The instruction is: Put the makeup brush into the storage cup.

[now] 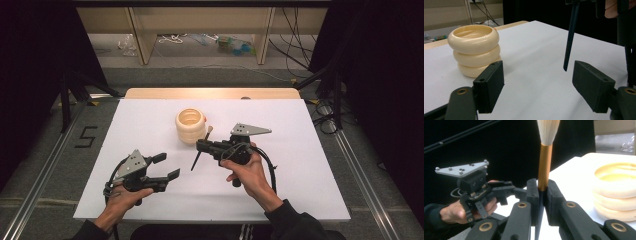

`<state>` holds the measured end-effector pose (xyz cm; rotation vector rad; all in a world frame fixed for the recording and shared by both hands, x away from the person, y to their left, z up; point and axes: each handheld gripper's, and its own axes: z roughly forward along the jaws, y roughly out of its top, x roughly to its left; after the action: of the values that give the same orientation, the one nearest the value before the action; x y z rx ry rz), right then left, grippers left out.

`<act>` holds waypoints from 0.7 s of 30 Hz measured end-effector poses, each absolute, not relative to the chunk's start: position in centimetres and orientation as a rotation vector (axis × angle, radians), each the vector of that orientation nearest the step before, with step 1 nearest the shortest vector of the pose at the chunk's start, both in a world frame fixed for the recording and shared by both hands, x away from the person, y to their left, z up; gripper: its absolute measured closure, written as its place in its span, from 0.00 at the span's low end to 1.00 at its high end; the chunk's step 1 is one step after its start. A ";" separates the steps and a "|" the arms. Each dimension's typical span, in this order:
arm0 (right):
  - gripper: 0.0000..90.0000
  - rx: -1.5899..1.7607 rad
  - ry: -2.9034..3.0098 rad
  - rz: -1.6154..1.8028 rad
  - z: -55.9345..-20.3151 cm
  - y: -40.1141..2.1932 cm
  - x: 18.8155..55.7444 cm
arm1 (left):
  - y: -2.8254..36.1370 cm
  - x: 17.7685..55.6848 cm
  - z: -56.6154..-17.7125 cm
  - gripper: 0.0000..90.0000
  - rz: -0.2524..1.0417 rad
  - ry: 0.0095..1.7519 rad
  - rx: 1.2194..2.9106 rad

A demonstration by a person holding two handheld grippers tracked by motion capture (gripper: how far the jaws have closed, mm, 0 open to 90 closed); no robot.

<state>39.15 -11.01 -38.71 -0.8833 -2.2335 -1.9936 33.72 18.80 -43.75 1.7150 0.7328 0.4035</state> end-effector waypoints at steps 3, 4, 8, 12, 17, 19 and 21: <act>0.92 -0.889 -2.265 -1.993 -38.6 -11.2 39.3 | 19.1 33.7 -43.8 0.28 0.412 0.728 1.720; 0.92 -0.889 -2.265 -1.993 -38.6 -11.2 39.3 | 19.2 33.7 -43.8 0.28 0.419 0.723 1.724; 0.92 -0.893 -2.317 -2.010 -38.3 -11.6 39.8 | 19.8 33.6 -43.9 0.26 0.422 0.730 1.724; 0.92 -0.900 -2.355 -2.019 -37.9 -11.7 40.2 | 20.0 33.6 -44.0 0.26 0.446 0.731 1.735; 0.92 -0.882 -2.412 -2.035 -37.2 -11.6 40.7 | 20.6 33.7 -44.3 0.26 0.455 0.738 1.741; 0.92 -0.883 -2.437 -2.026 -37.0 -11.5 40.8 | 20.6 33.7 -44.3 0.26 0.452 0.741 1.736; 0.92 -0.883 -2.451 -2.049 -36.5 -11.4 41.2 | 20.9 33.6 -44.2 0.25 0.469 0.733 1.739</act>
<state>41.23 -11.42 -36.53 -0.8829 -2.4508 -2.0493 33.64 20.91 -44.24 1.7387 0.7328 0.4690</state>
